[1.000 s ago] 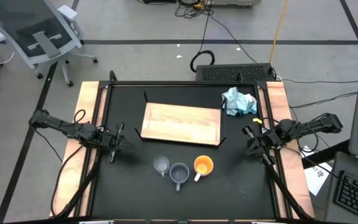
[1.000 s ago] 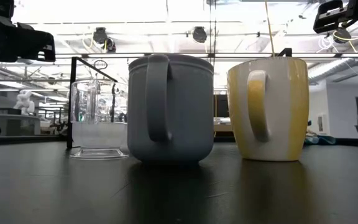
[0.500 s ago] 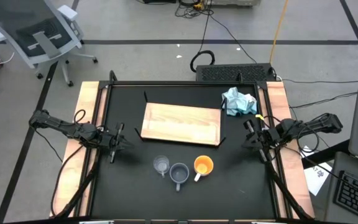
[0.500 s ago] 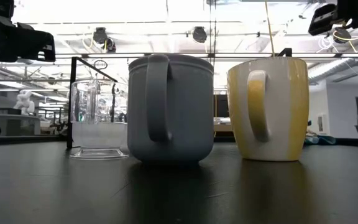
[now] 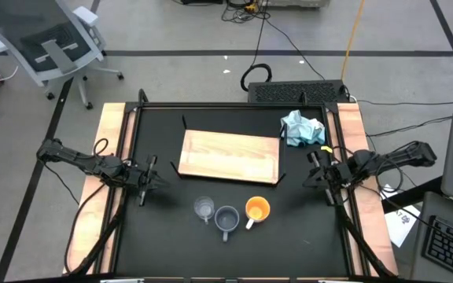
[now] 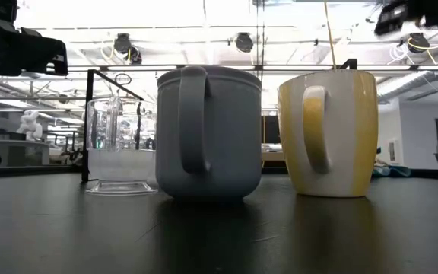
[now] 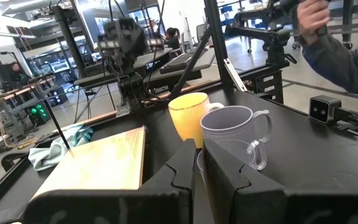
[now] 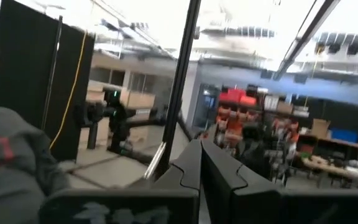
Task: Stack small to large cups/mugs on shelf
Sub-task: Put the yellow mug on the shelf
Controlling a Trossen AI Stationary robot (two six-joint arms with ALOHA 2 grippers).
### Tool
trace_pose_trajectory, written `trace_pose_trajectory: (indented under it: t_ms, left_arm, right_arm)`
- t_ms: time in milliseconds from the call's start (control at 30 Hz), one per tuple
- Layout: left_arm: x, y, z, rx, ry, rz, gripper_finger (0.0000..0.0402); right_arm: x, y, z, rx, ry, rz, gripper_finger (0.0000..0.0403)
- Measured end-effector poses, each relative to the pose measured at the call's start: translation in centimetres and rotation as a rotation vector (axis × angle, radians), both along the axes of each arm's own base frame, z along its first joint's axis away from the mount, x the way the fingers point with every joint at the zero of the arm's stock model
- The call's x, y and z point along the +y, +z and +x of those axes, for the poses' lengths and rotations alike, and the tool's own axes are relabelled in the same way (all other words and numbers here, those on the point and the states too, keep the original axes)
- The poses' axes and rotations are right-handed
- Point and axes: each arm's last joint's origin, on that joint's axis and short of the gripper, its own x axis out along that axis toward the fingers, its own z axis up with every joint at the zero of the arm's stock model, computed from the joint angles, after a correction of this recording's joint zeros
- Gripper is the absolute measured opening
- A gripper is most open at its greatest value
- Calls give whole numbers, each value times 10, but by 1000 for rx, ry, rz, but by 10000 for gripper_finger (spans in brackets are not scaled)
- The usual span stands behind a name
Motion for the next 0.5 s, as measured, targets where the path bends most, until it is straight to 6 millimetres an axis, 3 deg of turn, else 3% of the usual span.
trace_pose_trajectory:
  t_ms: [233,500]
  left_arm:
    - [0,0,0,4,0,2,33]
    - [0,0,0,1,0,1,33]
  right_arm:
    - [4,46,27,142,-77,-21,0]
    - [14,88,78,307,-107,-55,0]
